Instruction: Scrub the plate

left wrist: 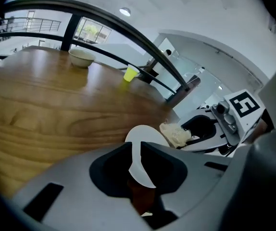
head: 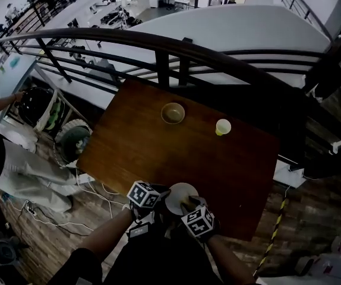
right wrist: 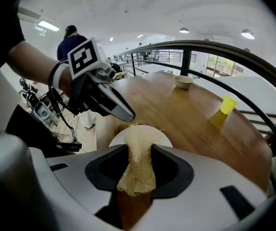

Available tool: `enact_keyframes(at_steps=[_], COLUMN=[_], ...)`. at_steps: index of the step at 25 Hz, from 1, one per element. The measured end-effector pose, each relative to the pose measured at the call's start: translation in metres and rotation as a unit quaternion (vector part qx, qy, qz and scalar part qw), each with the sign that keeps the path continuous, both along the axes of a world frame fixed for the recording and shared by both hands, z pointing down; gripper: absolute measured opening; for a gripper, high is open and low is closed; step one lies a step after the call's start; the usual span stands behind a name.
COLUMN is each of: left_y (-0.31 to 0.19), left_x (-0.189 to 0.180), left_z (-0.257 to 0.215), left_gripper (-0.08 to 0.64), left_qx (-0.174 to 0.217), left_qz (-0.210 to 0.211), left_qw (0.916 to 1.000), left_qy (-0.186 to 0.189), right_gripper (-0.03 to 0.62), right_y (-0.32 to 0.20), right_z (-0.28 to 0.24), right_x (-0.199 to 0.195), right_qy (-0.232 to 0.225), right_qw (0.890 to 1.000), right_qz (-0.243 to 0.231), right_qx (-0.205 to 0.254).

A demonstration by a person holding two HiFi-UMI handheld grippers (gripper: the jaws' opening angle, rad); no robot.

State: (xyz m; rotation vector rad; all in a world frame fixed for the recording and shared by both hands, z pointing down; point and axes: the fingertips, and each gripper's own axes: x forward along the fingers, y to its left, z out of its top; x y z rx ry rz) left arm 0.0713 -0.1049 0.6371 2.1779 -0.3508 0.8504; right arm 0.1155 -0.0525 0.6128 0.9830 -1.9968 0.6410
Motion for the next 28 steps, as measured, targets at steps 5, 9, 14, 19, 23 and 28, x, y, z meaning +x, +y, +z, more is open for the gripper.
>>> enact_keyframes(at_steps=[5, 9, 14, 19, 23, 28], left_y=[-0.004, -0.001, -0.001, -0.001, 0.006, 0.017], left_x=[0.005, 0.002, 0.003, 0.005, 0.002, -0.014], left_z=[0.023, 0.032, 0.036, 0.035, 0.033, 0.021], left_gripper=[0.048, 0.06, 0.078, 0.078, 0.078, 0.078], left_qx=[-0.018, -0.023, -0.026, -0.036, -0.048, -0.051], left_qz=[-0.011, -0.012, -0.02, -0.035, -0.041, -0.057], left_qw=[0.9994, 0.9983, 0.9982, 0.9983, 0.9979, 0.997], left_qy=[-0.029, -0.051, -0.05, -0.03, -0.016, 0.001], right_gripper=[0.156, 0.156, 0.156, 0.156, 0.156, 0.156], right_y=[0.006, 0.017, 0.023, 0.007, -0.015, -0.04], right_z=[0.016, 0.028, 0.04, 0.042, 0.043, 0.036], right_x=[-0.016, -0.019, 0.002, 0.031, 0.048, 0.047], right_qy=[0.025, 0.046, 0.069, 0.087, 0.106, 0.128], right_qw=[0.998, 0.994, 0.994, 0.995, 0.994, 0.992], right_qz=[-0.064, -0.093, -0.084, -0.043, -0.021, -0.019], right_qx=[-0.009, -0.019, -0.027, -0.021, -0.013, -0.001])
